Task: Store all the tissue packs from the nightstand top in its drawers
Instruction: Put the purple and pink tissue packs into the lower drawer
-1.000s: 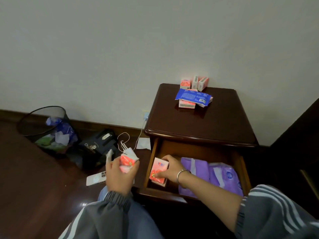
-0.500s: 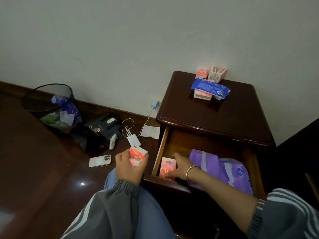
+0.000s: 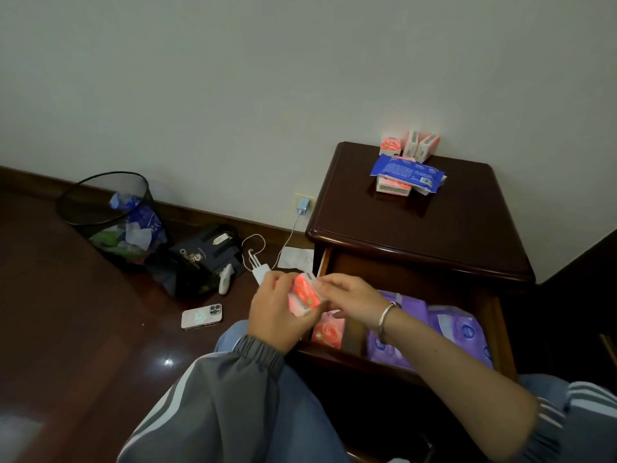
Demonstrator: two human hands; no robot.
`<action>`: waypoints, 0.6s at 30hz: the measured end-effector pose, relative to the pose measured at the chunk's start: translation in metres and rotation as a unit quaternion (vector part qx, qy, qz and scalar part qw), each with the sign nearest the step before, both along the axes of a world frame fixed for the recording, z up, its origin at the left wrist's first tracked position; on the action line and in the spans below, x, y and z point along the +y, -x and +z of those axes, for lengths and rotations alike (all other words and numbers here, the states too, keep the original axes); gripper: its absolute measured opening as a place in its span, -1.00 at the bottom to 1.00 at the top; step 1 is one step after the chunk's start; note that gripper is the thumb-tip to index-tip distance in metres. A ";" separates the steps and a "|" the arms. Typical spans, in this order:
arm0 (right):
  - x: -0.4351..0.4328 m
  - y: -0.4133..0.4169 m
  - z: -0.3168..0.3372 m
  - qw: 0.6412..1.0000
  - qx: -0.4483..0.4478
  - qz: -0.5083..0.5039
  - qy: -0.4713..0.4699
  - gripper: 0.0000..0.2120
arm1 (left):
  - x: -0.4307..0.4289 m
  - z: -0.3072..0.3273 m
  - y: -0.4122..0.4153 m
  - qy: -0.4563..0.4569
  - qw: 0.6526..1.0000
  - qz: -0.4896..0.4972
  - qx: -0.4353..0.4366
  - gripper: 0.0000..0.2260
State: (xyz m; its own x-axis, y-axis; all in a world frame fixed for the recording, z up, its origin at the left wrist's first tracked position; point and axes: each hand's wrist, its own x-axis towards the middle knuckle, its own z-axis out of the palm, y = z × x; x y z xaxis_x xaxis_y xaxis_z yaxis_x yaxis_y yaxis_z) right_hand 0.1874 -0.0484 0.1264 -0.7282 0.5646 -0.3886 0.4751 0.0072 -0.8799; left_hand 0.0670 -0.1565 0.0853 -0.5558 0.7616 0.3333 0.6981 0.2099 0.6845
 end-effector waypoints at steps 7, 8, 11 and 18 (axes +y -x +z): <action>0.004 -0.024 0.002 0.982 0.083 -0.134 0.103 -0.81 | 0.015 0.036 -0.009 -0.045 0.983 -0.022 -0.174 -0.36; 0.004 -0.030 0.001 0.975 0.104 -0.152 0.127 -0.82 | 0.017 0.040 -0.008 -0.058 0.970 0.013 -0.236 -0.45; 0.003 -0.045 0.002 0.952 0.157 -0.194 0.178 -0.84 | 0.025 0.052 -0.012 -0.051 0.871 0.044 -0.486 -0.65; 0.004 -0.062 0.002 0.951 0.161 -0.194 0.176 -0.82 | 0.034 0.046 -0.025 0.001 0.767 0.027 -0.642 -0.70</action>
State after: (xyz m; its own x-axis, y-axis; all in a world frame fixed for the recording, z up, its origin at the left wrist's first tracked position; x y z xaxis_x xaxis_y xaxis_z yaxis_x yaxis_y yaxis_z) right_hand 0.2495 -0.0448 0.1287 -0.6052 0.6913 -0.3948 0.0865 -0.4359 -0.8958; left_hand 0.0923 -0.1221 0.1309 -0.4551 0.7262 -0.5153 -0.5590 0.2175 0.8001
